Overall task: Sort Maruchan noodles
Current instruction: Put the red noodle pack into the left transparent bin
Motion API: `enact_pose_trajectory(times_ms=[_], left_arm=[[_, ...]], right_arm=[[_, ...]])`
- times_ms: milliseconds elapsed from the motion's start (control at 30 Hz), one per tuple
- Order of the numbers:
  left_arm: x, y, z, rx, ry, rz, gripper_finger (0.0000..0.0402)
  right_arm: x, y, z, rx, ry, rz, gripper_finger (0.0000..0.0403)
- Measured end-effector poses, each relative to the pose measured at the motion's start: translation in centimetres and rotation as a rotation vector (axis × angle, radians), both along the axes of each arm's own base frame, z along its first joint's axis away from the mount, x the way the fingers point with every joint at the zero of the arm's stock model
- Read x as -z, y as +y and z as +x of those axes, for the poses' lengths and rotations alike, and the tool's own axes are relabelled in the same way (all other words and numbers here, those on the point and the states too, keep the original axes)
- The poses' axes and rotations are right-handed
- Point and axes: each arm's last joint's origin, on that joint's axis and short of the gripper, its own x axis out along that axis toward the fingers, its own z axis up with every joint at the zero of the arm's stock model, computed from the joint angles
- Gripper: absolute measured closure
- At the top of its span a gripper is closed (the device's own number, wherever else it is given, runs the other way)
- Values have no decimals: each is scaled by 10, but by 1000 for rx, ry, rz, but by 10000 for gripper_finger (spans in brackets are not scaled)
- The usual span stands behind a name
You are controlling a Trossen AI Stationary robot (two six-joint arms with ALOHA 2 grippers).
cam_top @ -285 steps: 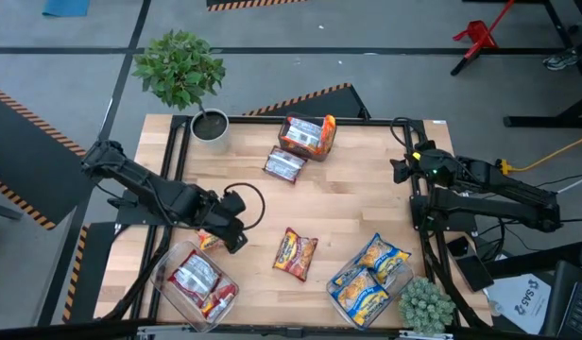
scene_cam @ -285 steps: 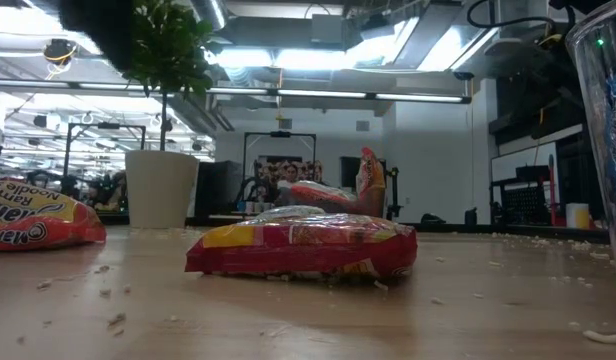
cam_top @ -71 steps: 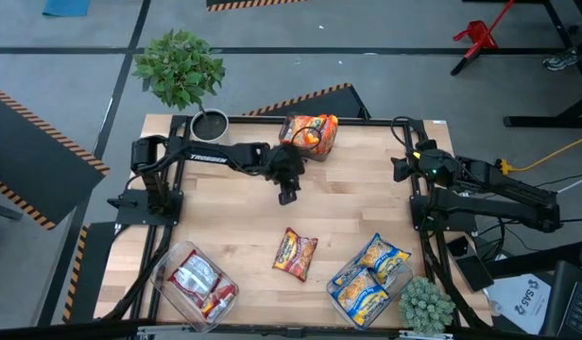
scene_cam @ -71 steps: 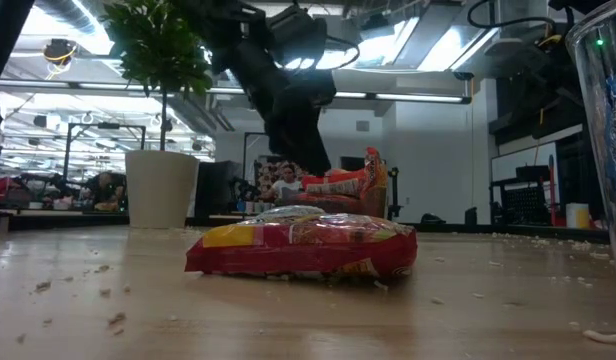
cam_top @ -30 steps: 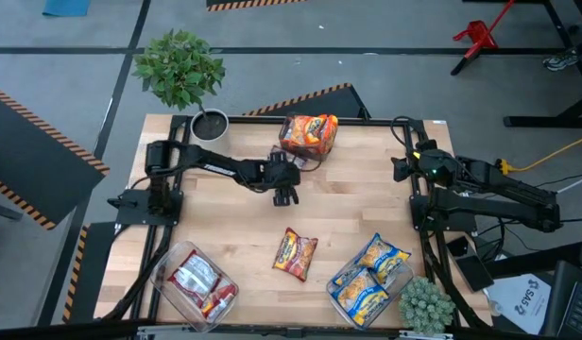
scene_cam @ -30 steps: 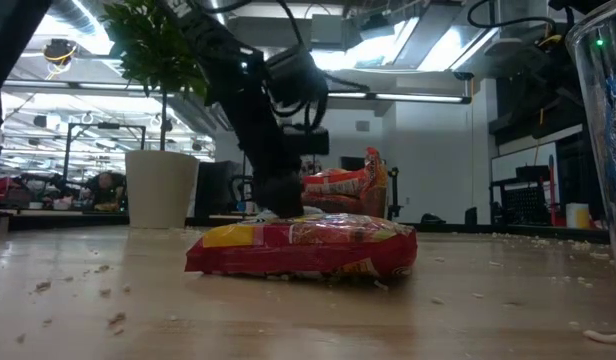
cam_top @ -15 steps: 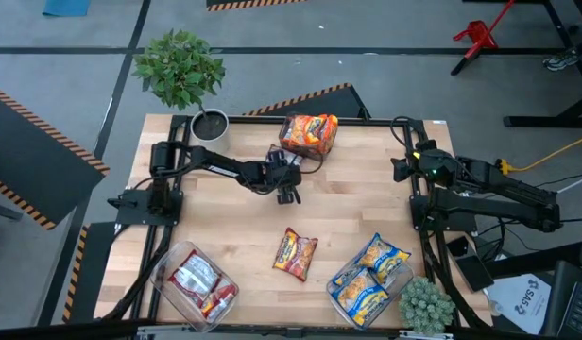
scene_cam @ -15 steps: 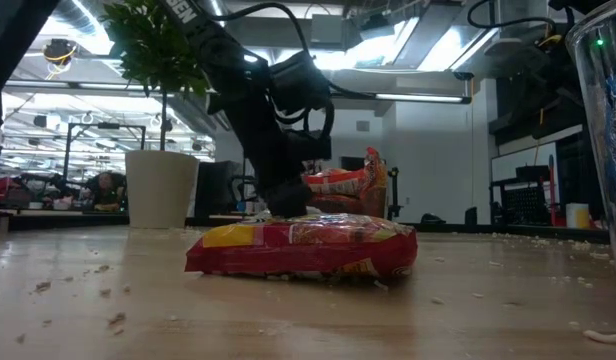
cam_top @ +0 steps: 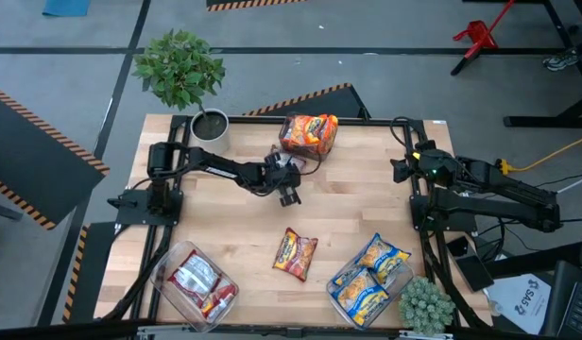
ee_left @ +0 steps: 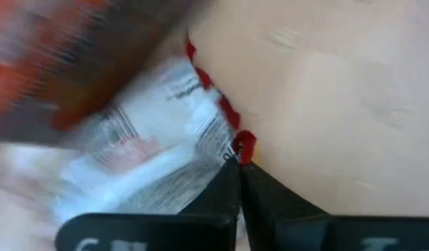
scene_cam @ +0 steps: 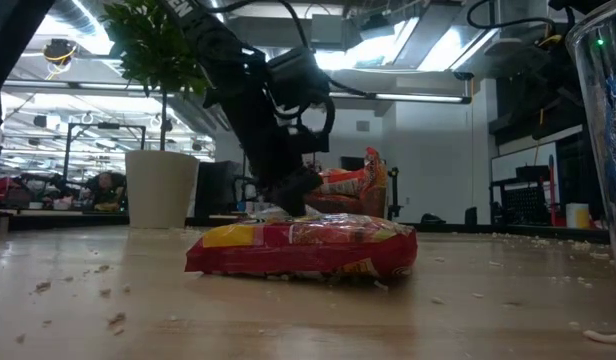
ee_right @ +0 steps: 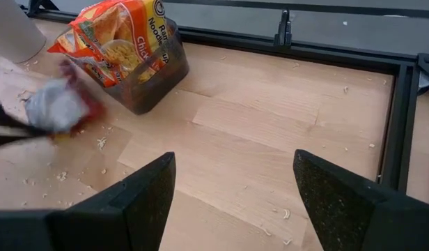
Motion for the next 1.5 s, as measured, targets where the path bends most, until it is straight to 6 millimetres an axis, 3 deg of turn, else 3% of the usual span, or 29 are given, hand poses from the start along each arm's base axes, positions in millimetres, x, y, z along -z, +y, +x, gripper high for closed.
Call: enact_pose_trajectory(times_ms=[100,400,667,967,1167,1500], left_arm=[[5,-13,0,6,8,-56,400],[-18,-67,12,27,6,-172,401],[-69,-118,28,78,-14,-150,401],[-136,-149,30,83,-31,-118,401],[-171,-167,18,58,-26,-83,401],[-207,-200,-29,-49,83,-40,401]], right_arm=[[0,0,0,-4,-1,3,123],[0,0,0,-4,-1,3,123],[0,0,0,-4,-1,3,123],[0,0,0,-4,-1,3,123],[0,0,0,-4,-2,3,123],[0,0,0,-5,-1,3,123]])
